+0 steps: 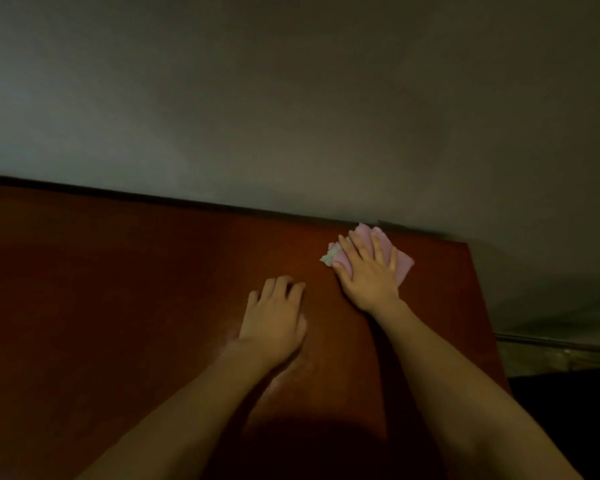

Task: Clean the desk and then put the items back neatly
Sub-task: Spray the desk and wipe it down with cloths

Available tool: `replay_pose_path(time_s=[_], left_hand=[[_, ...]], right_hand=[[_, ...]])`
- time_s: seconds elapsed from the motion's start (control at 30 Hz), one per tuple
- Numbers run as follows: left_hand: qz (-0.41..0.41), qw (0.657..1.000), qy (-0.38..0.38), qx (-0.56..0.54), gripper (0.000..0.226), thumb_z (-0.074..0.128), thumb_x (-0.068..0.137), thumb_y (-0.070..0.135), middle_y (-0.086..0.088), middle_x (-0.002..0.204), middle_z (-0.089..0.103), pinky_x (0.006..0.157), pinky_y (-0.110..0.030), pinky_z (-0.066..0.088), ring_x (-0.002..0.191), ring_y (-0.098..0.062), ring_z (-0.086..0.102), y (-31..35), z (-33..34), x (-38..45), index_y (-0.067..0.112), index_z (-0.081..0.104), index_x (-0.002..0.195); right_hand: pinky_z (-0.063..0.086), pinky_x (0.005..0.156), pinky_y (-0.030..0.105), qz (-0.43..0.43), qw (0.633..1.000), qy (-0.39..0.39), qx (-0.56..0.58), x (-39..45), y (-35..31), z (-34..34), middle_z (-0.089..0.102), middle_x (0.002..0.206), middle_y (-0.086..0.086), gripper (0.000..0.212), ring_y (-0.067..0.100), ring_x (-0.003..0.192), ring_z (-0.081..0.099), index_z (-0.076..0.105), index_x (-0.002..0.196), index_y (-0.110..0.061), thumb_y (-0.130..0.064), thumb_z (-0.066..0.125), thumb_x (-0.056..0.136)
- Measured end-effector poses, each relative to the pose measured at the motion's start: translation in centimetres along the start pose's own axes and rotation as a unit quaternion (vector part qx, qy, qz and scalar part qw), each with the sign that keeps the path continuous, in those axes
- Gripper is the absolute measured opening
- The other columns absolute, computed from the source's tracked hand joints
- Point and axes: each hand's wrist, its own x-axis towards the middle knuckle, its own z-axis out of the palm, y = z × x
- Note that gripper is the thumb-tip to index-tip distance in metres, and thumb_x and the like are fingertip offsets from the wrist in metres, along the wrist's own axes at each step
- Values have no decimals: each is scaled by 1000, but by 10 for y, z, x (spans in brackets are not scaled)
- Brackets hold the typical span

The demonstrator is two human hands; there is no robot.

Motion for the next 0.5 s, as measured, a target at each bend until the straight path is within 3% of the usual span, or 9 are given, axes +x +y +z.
replay_pose_path(time_s=[0.23,0.5], left_hand=[[30,999,-17,20,54,35,97,36,-2,148,24,111,-38,21,138,-19,20,91,34,17,21,21,147],[22,998,-27,44,55,36,97,37,-2,149,22,111,-38,21,139,-19,20,107,47,10,21,21,148]], right_hand=[[-1,114,56,37,999,5,12,-13,110,-14,6,160,-5,56,26,147,-3,14,151,-31,-50,23,100],[5,114,57,82,996,22,34,-51,156,-13,7,160,-5,55,27,146,-5,14,152,-30,-49,22,100]])
